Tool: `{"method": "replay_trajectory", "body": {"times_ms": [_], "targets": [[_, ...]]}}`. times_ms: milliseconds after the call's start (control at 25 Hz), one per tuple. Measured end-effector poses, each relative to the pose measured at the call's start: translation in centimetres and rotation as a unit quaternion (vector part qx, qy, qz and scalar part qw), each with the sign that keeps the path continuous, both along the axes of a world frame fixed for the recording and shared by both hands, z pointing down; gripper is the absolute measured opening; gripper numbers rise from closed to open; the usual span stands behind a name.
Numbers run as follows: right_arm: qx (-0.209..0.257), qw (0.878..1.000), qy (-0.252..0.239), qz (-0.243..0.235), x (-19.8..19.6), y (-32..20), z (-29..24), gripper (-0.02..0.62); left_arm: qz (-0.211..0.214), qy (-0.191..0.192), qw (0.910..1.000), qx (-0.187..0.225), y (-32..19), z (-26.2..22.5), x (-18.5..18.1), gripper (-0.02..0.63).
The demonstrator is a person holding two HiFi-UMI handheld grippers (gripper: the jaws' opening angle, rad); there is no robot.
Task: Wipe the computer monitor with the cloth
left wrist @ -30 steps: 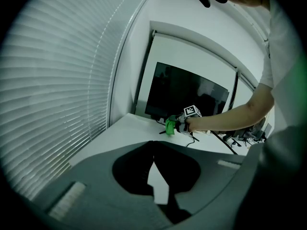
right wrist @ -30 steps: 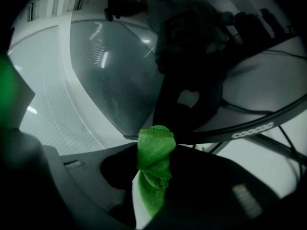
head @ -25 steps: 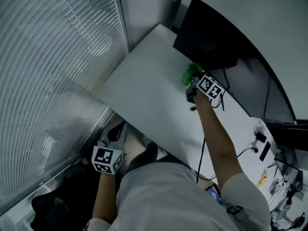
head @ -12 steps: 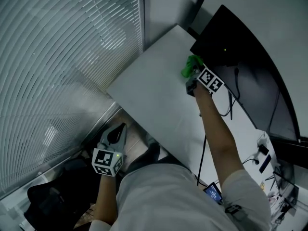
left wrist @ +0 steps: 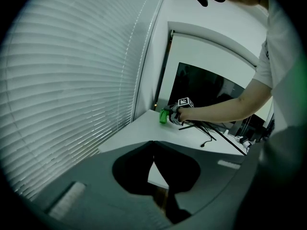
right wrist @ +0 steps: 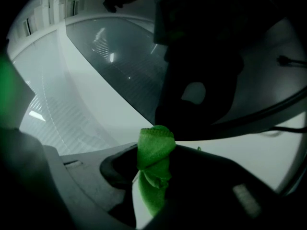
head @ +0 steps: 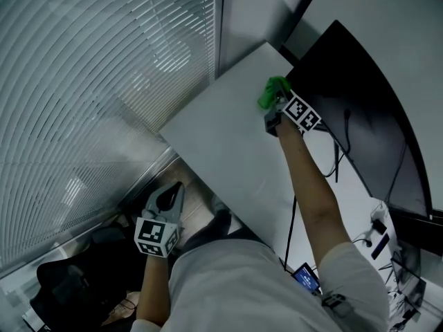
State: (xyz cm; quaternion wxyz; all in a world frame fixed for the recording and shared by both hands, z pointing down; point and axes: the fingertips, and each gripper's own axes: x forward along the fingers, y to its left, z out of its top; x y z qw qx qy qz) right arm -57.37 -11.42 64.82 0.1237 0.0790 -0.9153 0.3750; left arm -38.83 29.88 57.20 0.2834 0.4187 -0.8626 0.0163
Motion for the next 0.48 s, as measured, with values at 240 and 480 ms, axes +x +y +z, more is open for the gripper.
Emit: {"method": "replay_trajectory", "body": {"times_ms": [240,480], "targets": [[-0.032,0.999,-0.027,-0.01,-2.6,0.9,-1.1,0.133,-0.007,0.0,1.0,-0.001,0.3,0.0,-0.5,0.009],[-0.08,0.995,-0.06,0.026,-3.3,0.5,-2.4,0.133,-0.009,-0.001,1.0,-0.003,0.4,-0.2,-0.5,0.009]]}}
